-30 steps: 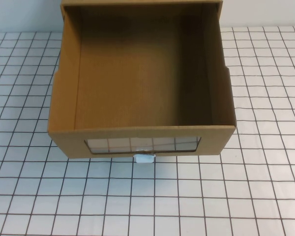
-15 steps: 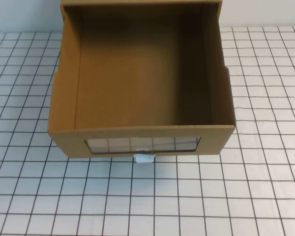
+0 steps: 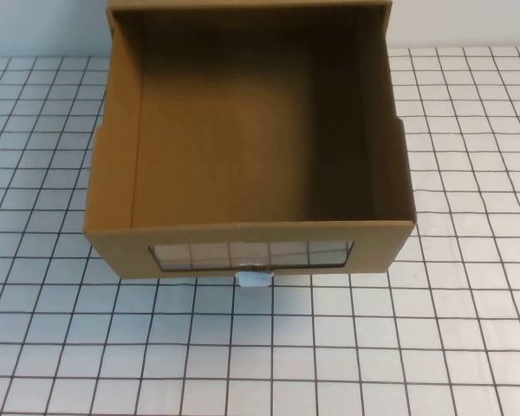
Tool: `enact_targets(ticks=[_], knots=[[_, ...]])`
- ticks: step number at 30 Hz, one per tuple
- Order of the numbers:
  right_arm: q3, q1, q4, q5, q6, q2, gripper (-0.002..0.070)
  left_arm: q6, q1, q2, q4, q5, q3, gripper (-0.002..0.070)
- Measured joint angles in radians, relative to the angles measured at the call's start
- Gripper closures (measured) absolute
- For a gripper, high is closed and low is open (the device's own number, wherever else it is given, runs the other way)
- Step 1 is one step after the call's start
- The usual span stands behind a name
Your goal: Close the shoe box
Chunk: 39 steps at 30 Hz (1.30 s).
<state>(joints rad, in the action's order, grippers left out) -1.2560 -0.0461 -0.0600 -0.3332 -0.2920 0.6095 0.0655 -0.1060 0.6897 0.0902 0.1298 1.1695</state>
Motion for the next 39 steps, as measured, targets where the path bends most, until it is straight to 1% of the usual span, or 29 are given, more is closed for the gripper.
enact_targets(ticks=[1,4,6,9,11,13,15,17,19,21,23,26,28,30,32,35,39], knots=[[-0.042,0.000,0.000,-0.073,0.000,0.042,0.0690,0.000,0.000,0.048,0.003,0.074,0.042,0.0680],[-0.115,0.000,-0.002,-0.208,0.000,0.136,0.0690,0.000,0.000,0.166,0.007,0.151,0.118,0.0680],[-0.122,0.000,-0.023,-0.245,0.000,0.177,0.0690,0.000,0.000,0.219,0.007,0.146,0.132,0.0680],[-0.124,0.000,-0.028,-0.272,0.000,0.222,0.0690,0.000,0.000,0.284,0.032,0.081,0.136,0.0680],[-0.127,0.000,0.009,-0.299,0.000,0.244,0.0690,0.000,0.000,0.322,0.068,0.026,0.141,0.0680],[-0.126,-0.010,0.072,-0.336,0.010,0.266,0.0690,0.000,0.000,0.368,0.099,0.011,0.157,0.0680],[-0.126,-0.041,0.146,-0.363,0.091,0.287,0.0689,0.000,0.000,0.413,0.109,0.035,0.190,0.0680],[-0.120,-0.096,0.267,-0.392,0.271,0.304,0.0689,0.000,-0.011,0.466,0.123,0.091,0.247,0.0680],[-0.118,-0.164,0.412,-0.438,0.472,0.324,0.0689,0.040,-0.036,0.538,0.138,0.177,0.338,0.0680],[-0.118,-0.228,0.537,-0.479,0.615,0.345,0.0689,0.122,-0.069,0.615,0.173,0.277,0.455,0.0680],[-0.118,-0.293,0.624,-0.521,0.696,0.366,0.0689,0.221,-0.095,0.710,0.233,0.372,0.574,0.0680],[-0.112,-0.398,0.670,-0.577,0.744,0.403,0.0689,0.363,-0.119,0.851,0.381,0.539,0.768,0.0680],[-0.079,-0.480,0.673,-0.581,0.757,0.414,0.0689,0.411,-0.122,0.953,0.474,0.655,0.903,0.0680],[-0.029,-0.551,0.673,-0.568,0.762,0.419,0.0689,0.427,-0.123,1.042,0.534,0.754,1.033,0.0680],[0.043,-0.626,0.673,-0.538,0.762,0.421,0.0689,0.429,-0.123,1.135,0.573,0.843,1.148,0.0680],[0.157,-0.747,0.675,-0.444,0.762,0.421,0.0689,0.387,-0.125,1.256,0.602,0.946,1.263,0.0680],[0.291,-0.916,0.695,-0.281,0.760,0.430,0.0689,0.320,-0.125,1.357,0.620,0.991,1.308,0.0680]])
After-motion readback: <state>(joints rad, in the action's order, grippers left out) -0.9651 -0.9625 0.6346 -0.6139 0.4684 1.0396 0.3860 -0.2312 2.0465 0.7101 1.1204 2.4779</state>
